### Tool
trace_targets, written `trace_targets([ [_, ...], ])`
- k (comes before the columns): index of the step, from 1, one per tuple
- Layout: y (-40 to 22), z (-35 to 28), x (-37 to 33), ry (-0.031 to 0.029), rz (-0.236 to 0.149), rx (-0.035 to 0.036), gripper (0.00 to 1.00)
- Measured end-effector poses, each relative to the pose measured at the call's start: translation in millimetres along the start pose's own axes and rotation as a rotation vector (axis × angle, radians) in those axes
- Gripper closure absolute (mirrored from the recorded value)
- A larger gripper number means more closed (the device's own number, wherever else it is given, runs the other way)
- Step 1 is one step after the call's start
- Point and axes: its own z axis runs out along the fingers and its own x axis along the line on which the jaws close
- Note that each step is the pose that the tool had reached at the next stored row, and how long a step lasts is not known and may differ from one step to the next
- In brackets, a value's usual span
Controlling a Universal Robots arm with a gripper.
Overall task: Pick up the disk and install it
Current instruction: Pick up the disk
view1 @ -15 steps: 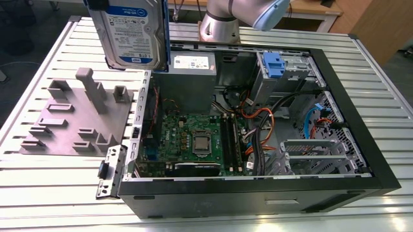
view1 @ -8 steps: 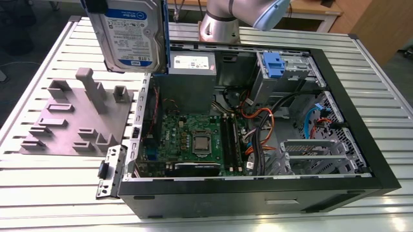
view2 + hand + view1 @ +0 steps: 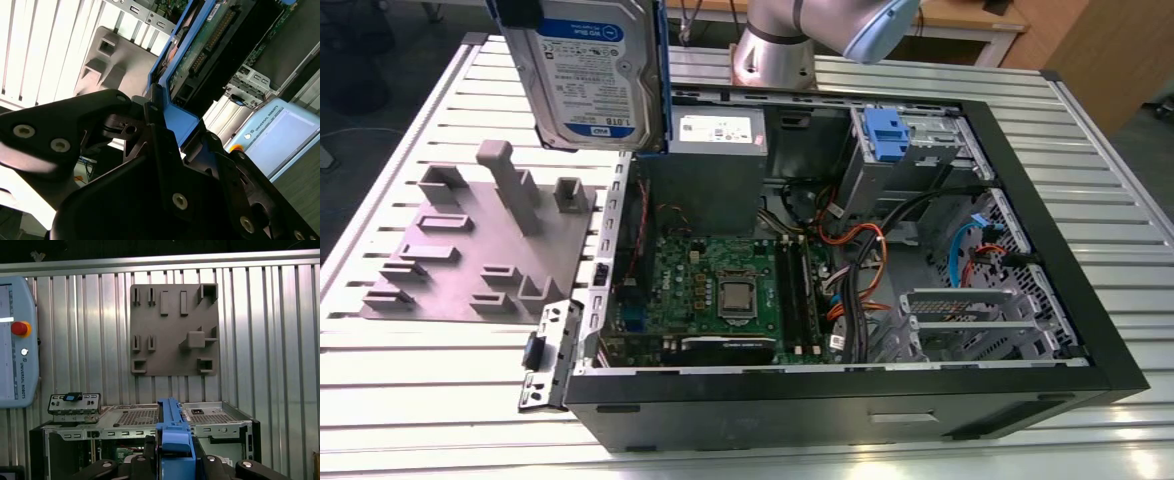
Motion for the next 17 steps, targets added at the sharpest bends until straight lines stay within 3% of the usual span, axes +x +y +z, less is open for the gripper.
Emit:
trace_targets([
  [8,-1.0,0.0,5.4,0.0001,0.000,0.0000,0.64],
  [17,-14.6,0.3,5.8,0.0001,0.000,-0.0001,0.64],
])
